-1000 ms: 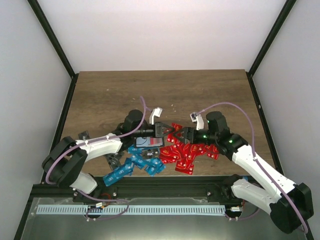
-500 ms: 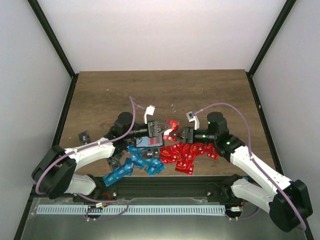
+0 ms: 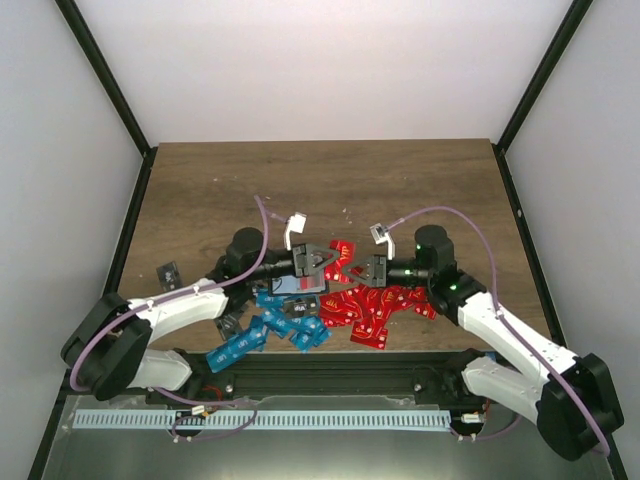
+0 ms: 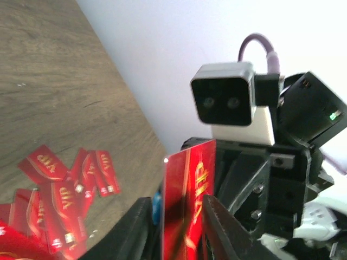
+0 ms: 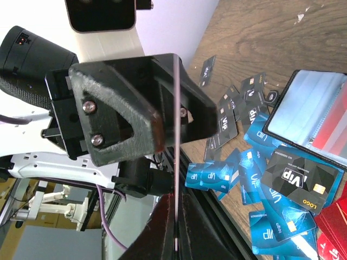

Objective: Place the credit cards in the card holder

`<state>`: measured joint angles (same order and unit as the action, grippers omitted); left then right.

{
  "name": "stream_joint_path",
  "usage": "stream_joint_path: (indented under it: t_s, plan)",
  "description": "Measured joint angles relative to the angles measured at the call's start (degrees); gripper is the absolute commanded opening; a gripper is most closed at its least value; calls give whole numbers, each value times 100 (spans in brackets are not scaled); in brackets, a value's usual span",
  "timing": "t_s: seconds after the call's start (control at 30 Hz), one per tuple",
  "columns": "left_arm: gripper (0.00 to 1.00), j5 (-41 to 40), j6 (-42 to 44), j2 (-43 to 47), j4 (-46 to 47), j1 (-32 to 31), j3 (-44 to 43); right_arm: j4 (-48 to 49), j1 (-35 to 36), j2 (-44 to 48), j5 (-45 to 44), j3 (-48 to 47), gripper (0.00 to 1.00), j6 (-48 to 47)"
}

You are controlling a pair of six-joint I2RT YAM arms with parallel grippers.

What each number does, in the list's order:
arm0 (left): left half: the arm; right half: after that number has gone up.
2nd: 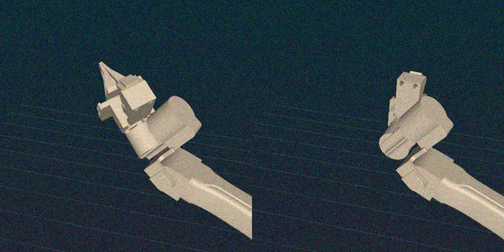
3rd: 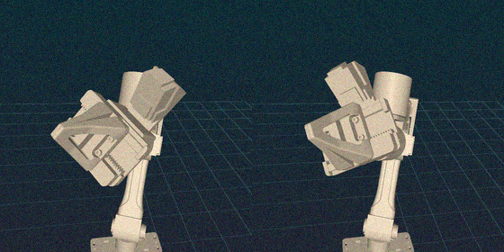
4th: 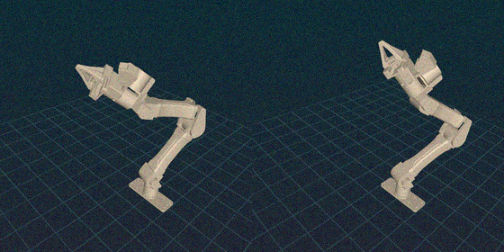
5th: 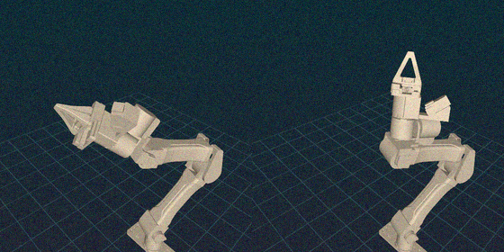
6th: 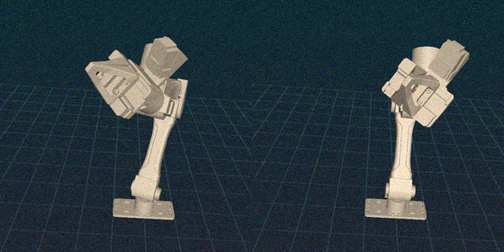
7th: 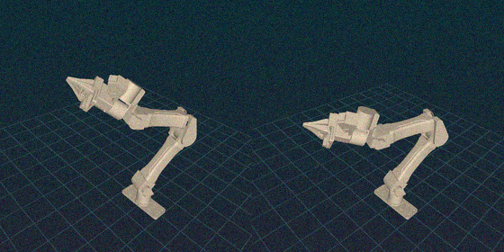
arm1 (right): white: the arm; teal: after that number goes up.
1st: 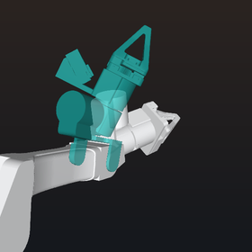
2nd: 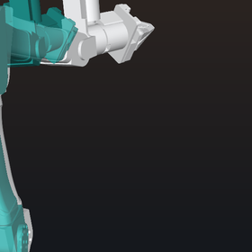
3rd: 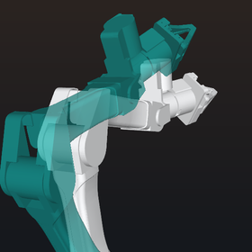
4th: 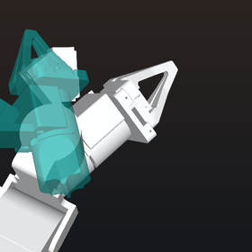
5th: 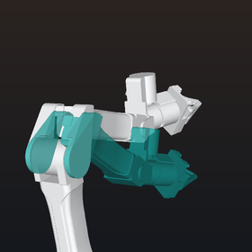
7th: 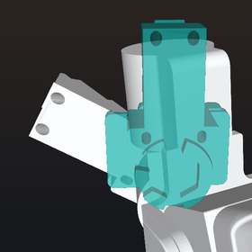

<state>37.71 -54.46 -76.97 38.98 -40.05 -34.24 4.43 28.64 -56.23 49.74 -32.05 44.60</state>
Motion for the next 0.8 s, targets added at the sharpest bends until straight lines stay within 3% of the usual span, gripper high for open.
stream_joint_path:
  t_s: [0.07,0.23,0.57,0.8]
  plan:
    - [54,-55,63,33,-81,-4,68,9,4,-50,0,0,1,-11]
    - [65,-634,564,437,-920,-9,225,-39,0,-350,-81,0,1,-59]
    - [63,-2907,1648,1342,-3344,223,293,-188,162,-1799,-382,-258,1,-74]
    - [63,-3593,1958,1248,-4295,713,415,-245,682,-2977,-734,-1145,1,-125]
